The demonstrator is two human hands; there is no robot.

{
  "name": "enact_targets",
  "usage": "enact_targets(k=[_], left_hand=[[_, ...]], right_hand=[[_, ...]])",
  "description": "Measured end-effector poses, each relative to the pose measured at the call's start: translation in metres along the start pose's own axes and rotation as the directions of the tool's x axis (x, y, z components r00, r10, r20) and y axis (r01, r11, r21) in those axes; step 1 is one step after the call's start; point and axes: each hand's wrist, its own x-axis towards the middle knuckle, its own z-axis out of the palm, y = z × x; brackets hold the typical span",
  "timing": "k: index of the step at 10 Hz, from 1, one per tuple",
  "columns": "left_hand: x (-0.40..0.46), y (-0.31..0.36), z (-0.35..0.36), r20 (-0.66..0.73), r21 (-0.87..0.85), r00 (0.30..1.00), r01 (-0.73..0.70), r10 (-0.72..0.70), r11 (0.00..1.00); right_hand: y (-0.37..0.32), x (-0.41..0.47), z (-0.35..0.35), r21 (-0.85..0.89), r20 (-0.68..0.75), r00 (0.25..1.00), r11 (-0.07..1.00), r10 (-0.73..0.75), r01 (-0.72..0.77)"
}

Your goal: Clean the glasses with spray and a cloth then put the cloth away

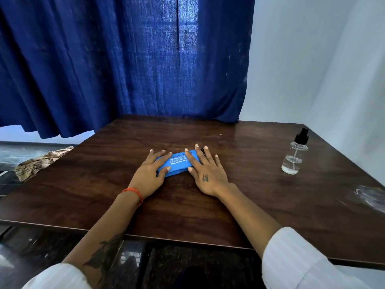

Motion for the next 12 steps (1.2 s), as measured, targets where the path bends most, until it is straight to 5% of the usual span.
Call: enact_targets(k=[2,4,6,9,12], left_hand=[[-0.001,0.003,-0.001,0.008,-0.023,1.000,-0.012,0.012,1.000],[0.008,0.004,0.000,0.023,-0.083,0.999,-0.040,0.042,0.996],[0.041,0.026,0.031,0.055,-0.126,0.987,-0.146,0.154,0.981],[0.081,0.085,0.076,0.227,-0.167,0.946,-0.196,0.231,0.966],[0.096,0.114,0.074,0.441,0.012,0.895,-0.076,0.063,0.997]], right_hand=[[0.000,0.003,-0.011,-0.138,-0.032,0.999,0.990,-0.029,0.025],[0.015,0.015,-0.032,0.004,-0.013,0.989,0.989,-0.150,0.150],[0.070,-0.001,-0.039,-0.084,-0.064,0.987,0.986,-0.149,0.144],[0.124,-0.041,-0.059,-0.132,-0.083,0.996,0.990,0.042,-0.053],[0.116,-0.041,-0.085,-0.033,0.047,0.977,0.978,0.207,-0.206]])
